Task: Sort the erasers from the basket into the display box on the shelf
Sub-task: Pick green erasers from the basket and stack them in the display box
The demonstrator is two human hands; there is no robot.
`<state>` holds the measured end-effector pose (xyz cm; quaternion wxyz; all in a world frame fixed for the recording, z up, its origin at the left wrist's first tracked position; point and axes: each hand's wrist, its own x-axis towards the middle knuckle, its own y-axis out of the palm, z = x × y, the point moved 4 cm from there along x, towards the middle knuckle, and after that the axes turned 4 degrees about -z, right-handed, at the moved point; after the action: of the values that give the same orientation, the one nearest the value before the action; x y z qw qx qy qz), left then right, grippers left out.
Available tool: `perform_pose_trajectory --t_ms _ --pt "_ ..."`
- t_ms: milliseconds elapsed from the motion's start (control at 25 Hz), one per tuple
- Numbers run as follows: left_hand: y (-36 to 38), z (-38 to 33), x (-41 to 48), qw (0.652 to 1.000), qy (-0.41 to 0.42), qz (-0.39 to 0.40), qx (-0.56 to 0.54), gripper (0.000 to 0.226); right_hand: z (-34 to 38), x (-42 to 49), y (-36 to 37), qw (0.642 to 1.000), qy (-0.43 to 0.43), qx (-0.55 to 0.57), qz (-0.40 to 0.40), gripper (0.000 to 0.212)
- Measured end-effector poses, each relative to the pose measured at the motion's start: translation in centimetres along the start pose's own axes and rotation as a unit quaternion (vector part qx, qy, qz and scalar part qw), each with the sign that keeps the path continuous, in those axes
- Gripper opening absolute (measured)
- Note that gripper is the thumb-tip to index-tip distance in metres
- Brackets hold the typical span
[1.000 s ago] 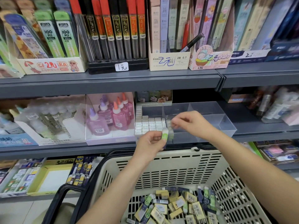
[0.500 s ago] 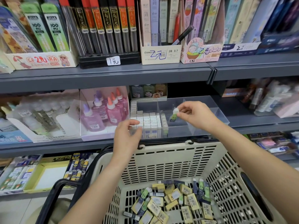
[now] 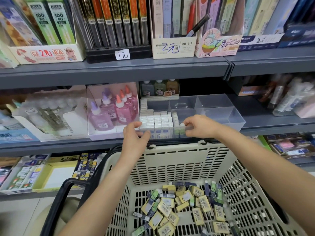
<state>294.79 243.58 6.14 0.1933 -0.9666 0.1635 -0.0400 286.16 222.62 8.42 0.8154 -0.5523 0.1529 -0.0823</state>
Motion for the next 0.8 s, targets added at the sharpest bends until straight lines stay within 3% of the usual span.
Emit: perform_pose_trajectory --t_ms 80,160,280,320,360,440,560,640,800 --pt "-0.1 -0.4 -1.2 1.0 0.014 -0.008 -0.019 0.031 -0.1 -0.3 -0.3 0.999 0.007 0.036 -0.018 0.038" --pt "0.2 -0.7 -3.0 0.998 0.04 0.006 -0.037 0.023 -0.3 -1.5 -0.9 0.993 -0.001 0.077 -0.087 0.04" --pt "1.5 0.5 -6.0 0.993 0.05 0.1 -0.024 0.018 0.1 -5.5 -1.0 0.956 -0.038 0.168 -0.238 0.02" --pt "2.3 1.4 -6.8 0.99 0.042 0.136 -0.003 0.018 0.4 -6.9 0.0 0.949 -0.045 0.203 -0.239 0.017" --pt "3.0 2.5 -7.4 0.986 0.031 0.164 0.021 0.016 0.6 -8.0 1.6 0.953 -0.051 0.218 -0.203 0.017" --pt "4.6 4.9 -7.9 0.979 -0.001 0.191 0.065 0.01 1.1 -9.5 6.3 0.98 -0.057 0.182 -0.06 0.011" --pt "6.2 9.5 -7.9 0.971 -0.084 0.188 0.12 0.01 0.3 -9.8 12.8 0.99 -0.024 0.11 0.089 0.014" --pt "6.2 12.8 -8.1 0.964 -0.144 0.174 0.143 0.013 0.0 -9.4 16.0 0.989 -0.003 0.071 0.127 0.022" --pt "6.3 17.1 -8.4 0.949 -0.171 0.177 0.197 0.024 1.7 -8.2 20.6 0.984 -0.034 0.088 0.151 0.028"
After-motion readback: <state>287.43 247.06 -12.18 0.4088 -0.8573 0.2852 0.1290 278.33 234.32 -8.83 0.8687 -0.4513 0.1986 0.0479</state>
